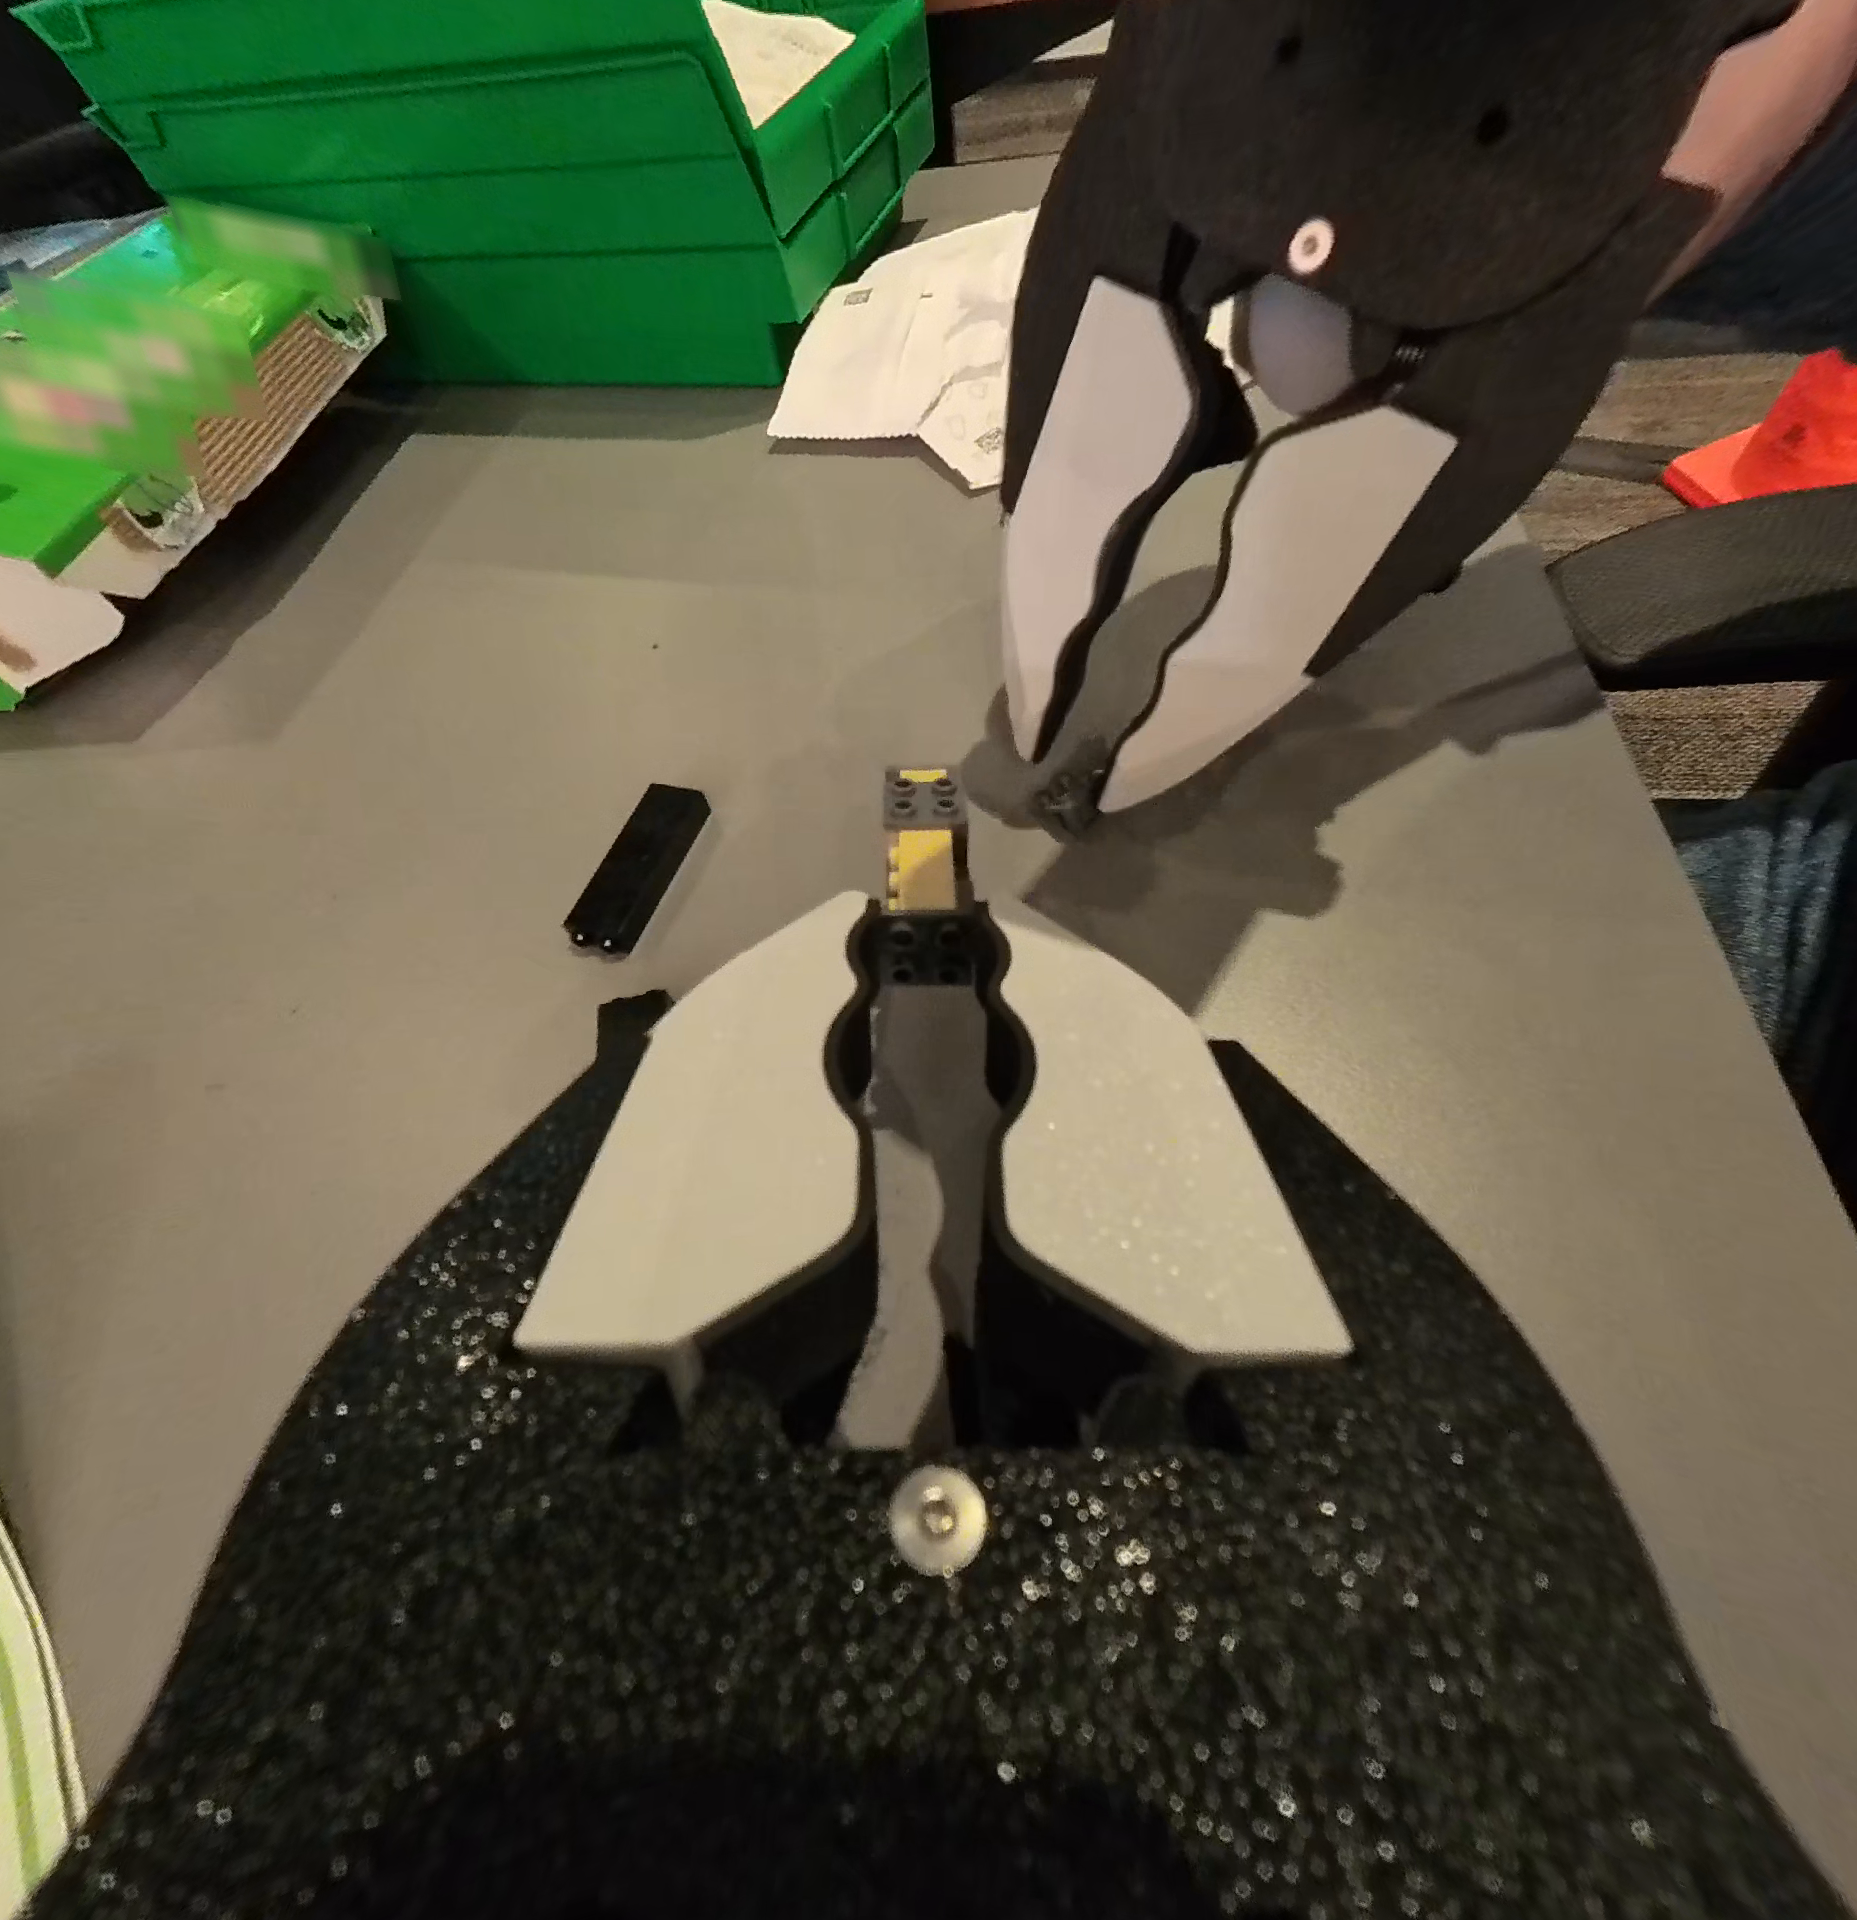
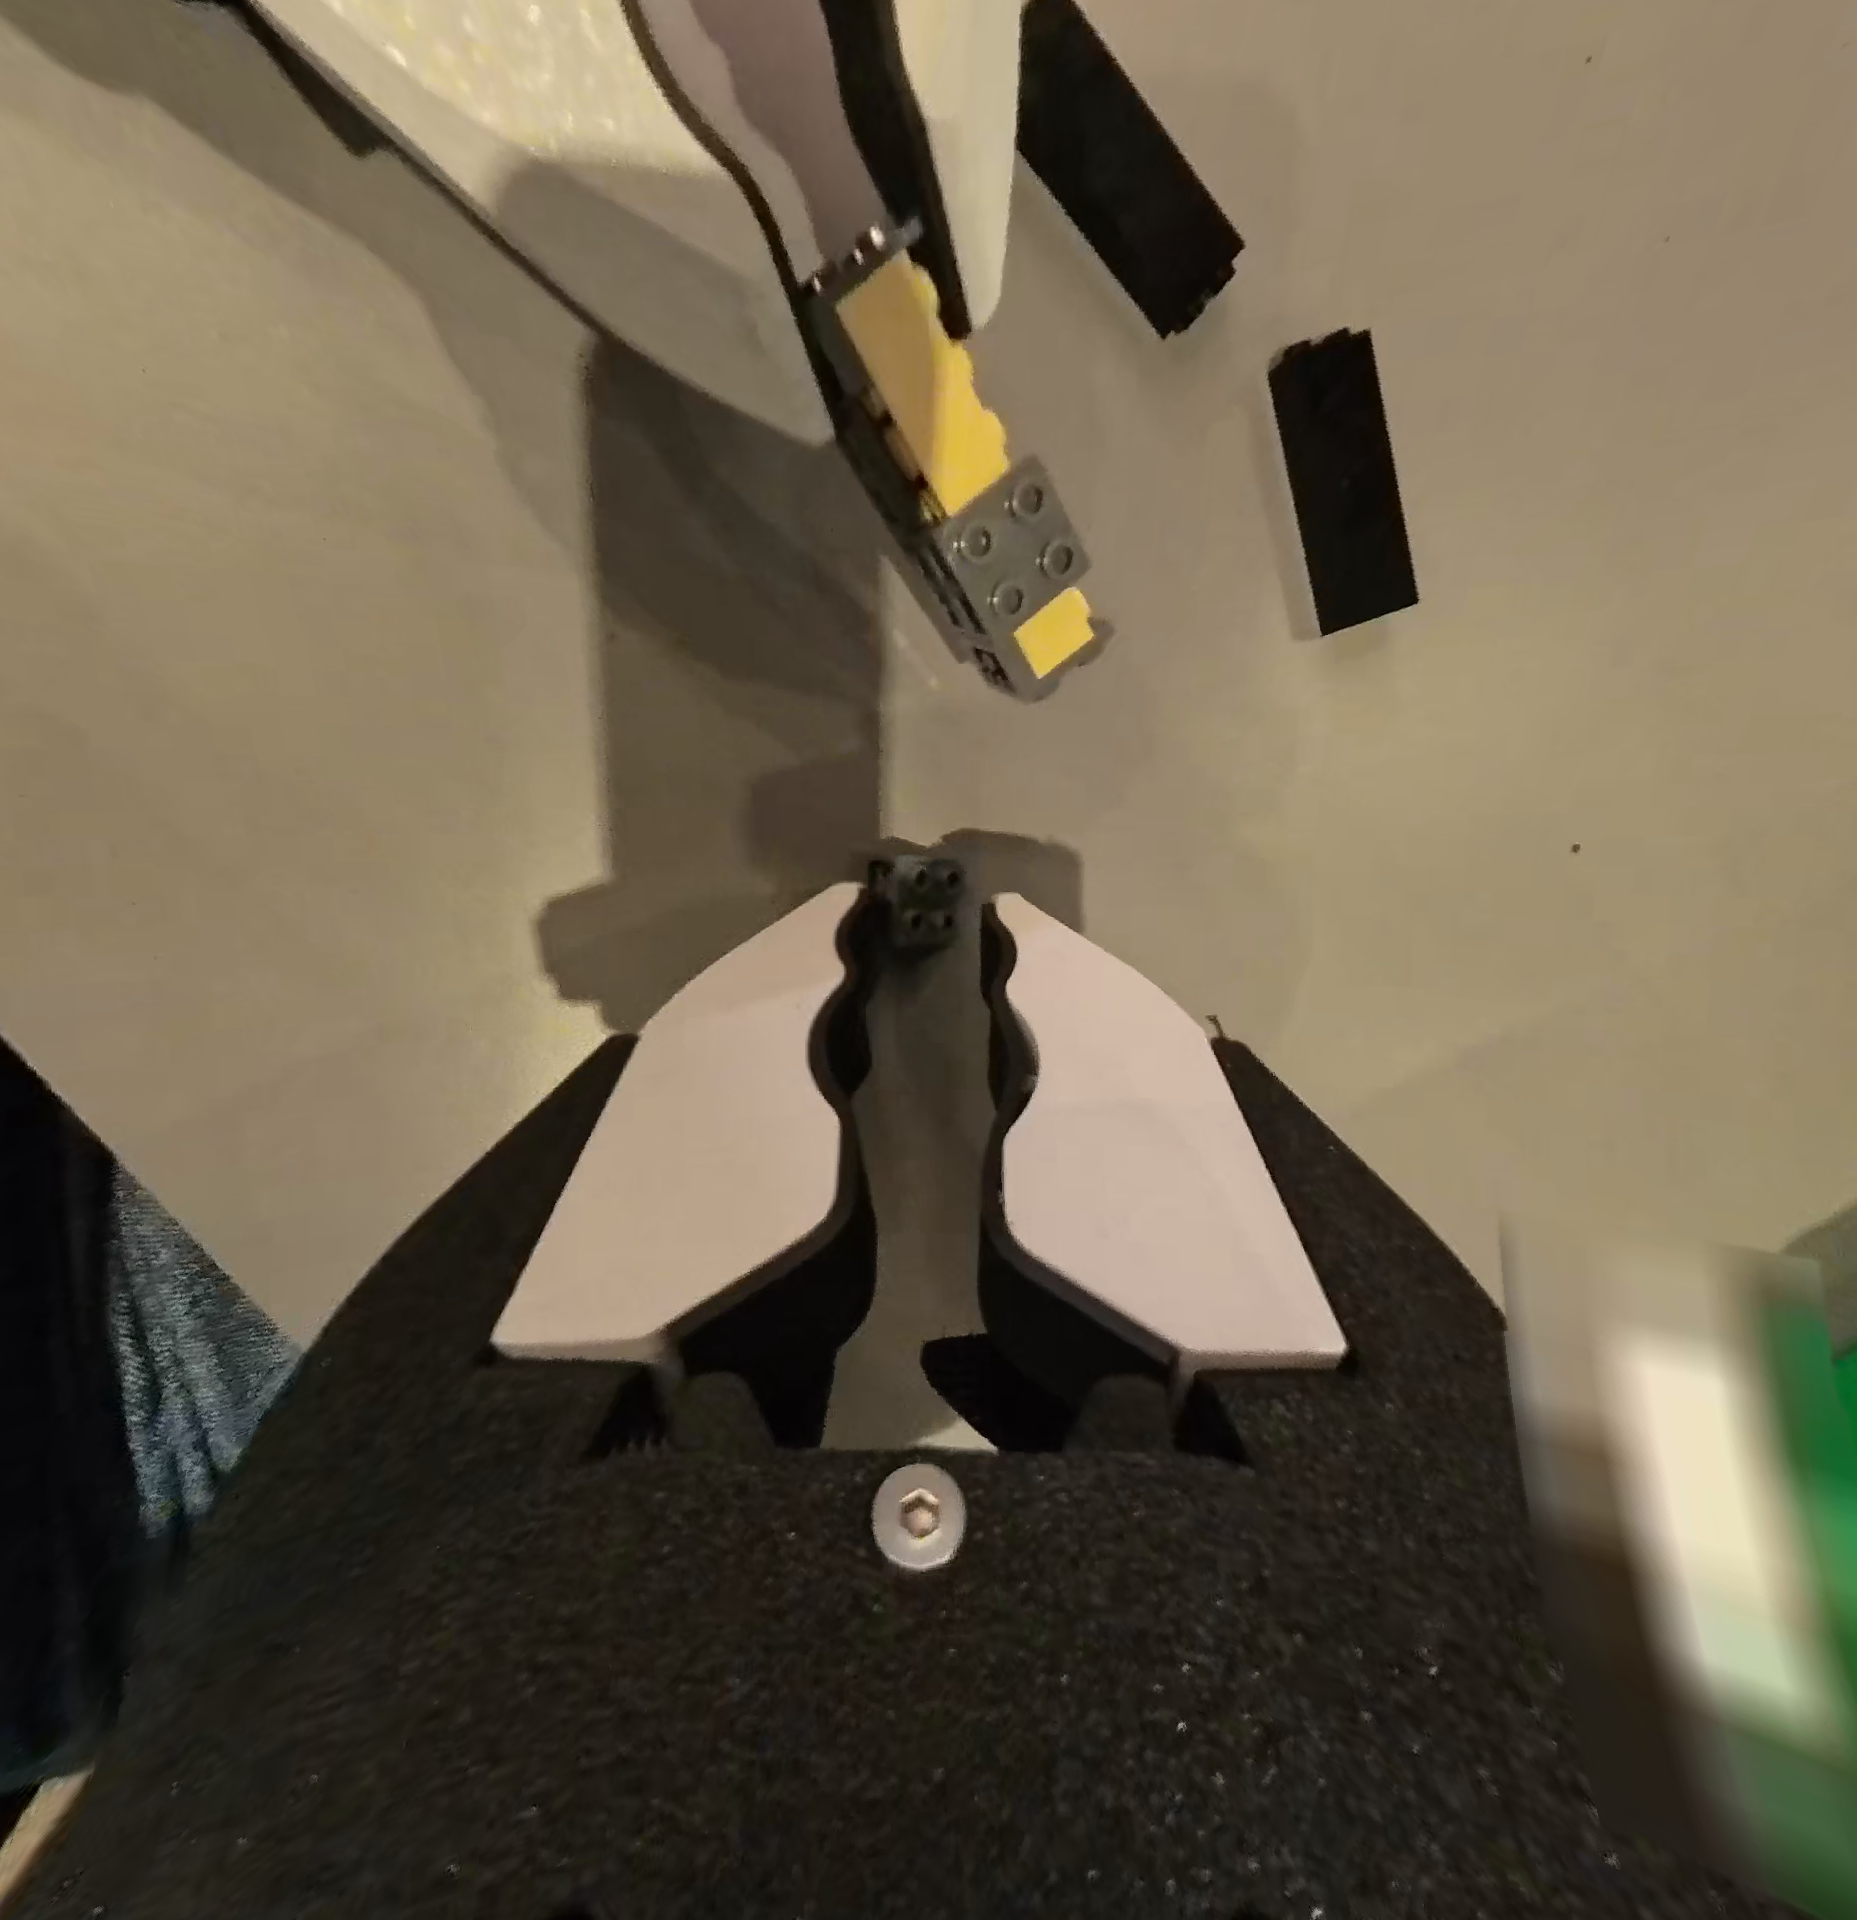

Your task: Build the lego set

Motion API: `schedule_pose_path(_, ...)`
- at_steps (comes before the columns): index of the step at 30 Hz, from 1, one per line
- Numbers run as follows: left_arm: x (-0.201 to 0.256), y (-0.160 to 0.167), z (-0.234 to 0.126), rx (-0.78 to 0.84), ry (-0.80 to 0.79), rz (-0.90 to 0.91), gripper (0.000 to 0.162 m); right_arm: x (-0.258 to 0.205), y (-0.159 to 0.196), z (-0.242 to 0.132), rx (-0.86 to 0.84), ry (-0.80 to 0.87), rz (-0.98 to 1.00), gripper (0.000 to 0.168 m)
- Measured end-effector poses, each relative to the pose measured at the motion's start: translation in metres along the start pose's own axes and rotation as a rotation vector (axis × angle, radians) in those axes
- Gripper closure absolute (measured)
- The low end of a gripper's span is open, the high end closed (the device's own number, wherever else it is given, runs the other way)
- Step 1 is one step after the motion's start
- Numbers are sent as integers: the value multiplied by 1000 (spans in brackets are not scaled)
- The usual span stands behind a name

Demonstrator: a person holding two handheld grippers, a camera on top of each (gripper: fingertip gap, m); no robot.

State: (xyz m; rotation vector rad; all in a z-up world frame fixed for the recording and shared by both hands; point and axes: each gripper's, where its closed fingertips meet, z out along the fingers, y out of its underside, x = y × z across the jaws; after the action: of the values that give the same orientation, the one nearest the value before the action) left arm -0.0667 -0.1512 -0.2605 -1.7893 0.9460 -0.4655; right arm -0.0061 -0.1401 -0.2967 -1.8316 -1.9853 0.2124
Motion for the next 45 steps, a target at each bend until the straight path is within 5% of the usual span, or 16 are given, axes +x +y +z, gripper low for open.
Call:
schedule_pose_path(18, 3, 1, 1, -14, 18, 1, 145, 0, -1, 4, -4, -11, 29, 161)
schedule_pose_path(27, 3, 1, 1, -13, 28, -12, 145, 12, -10, -12, 166, -5, 58, 162)
schedule_pose_path(34, 5, 0, 1, -9, 43, -20, 145, -2, -63, -49, 490, -50, -110, 162)
schedule_pose_path(45, 7, -6, -2, 39, 74, -56, 146, -5, -71, -28, 406, 7, -316, 161)
